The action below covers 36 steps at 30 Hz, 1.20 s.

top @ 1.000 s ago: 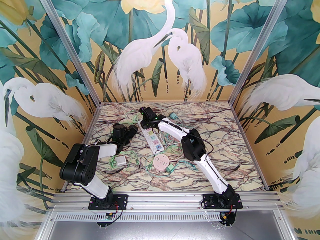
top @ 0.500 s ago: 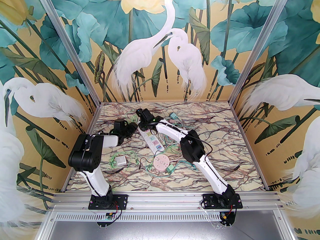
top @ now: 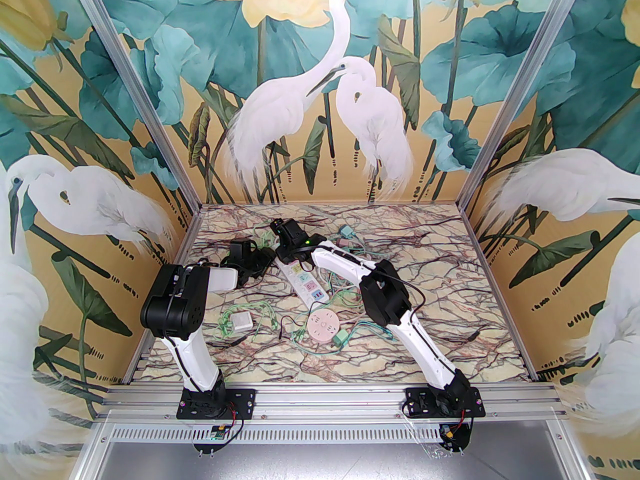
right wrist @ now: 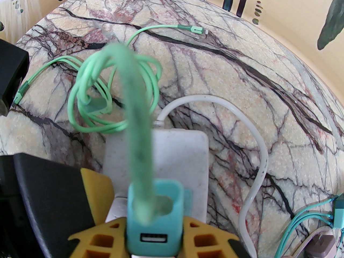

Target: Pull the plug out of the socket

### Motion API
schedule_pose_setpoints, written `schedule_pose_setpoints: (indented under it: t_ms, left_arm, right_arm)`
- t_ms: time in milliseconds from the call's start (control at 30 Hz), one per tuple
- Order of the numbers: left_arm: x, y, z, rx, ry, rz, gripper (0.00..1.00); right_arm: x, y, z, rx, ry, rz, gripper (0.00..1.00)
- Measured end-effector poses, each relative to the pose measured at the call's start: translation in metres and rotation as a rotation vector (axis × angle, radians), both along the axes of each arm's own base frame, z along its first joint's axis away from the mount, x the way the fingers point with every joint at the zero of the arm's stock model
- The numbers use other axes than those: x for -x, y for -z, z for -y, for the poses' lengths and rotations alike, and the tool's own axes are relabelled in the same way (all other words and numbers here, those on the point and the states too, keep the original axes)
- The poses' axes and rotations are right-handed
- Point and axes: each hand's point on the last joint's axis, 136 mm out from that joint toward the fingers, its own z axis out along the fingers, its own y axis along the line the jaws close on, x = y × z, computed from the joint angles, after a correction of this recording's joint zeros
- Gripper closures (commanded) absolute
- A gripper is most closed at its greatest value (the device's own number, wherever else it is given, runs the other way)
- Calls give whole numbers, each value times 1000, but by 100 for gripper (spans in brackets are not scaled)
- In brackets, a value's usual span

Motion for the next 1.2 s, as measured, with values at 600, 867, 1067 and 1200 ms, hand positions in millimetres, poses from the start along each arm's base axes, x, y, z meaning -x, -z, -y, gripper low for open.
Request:
schedule_pose_setpoints:
  t_ms: [600,867,1067,1200]
  left_arm:
    - [-4,-1,4,37,-4,-22,65]
    - [-4,0,4,36,-5,-24,65]
    - [-4,-1,4,37,-4,-24,66]
    - [-4,0,4,36,-5,-25,66]
  right_arm:
    - [-9,-3,8,-122,48,-115,75]
    - [-4,-3,3,-97,37,-90,75]
    - [1,-3,0,-9,23,-6,76]
    - [1,-4,0,20,22,22,76]
